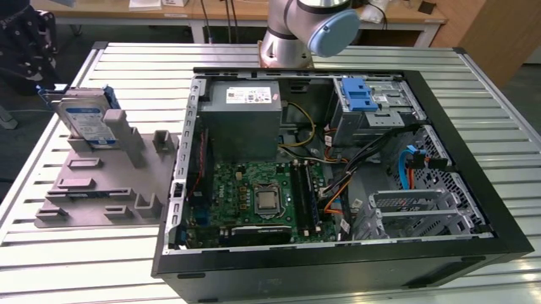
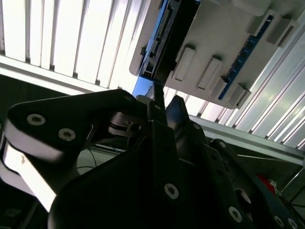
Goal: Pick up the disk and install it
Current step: 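Pick up the disk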
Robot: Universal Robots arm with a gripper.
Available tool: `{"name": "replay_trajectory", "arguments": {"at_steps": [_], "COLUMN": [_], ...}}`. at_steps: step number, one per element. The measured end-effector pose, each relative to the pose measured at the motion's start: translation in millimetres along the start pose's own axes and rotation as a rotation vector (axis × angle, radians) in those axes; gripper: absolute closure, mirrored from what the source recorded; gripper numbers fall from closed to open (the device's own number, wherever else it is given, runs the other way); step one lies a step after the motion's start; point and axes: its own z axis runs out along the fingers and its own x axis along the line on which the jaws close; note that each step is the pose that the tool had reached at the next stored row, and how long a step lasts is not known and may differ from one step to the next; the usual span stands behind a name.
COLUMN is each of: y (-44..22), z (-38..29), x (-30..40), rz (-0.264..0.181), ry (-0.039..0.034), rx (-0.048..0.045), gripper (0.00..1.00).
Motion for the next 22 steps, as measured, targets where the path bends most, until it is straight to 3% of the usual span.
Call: {"name": "replay_trajectory", "arguments": {"at_steps": [3, 6, 10, 16, 22], "y": [0.0, 0.1, 1.9, 4.2, 8.4], "z": [0.6, 2.9, 9.6, 20.4, 29.3], "x": [0.0, -0.2, -9.2, -8.8, -9.5], "rz": [-0.043, -0.093, -0.099, -0.145, -0.149], "ry": [0.0009, 0.0019, 0.0036, 0.0042, 0.0038], "rx": [-0.0004, -0.0007, 0.004, 0.005, 0.0092], "gripper": [0.65, 0.59, 0.41, 0.41, 0.41]}}
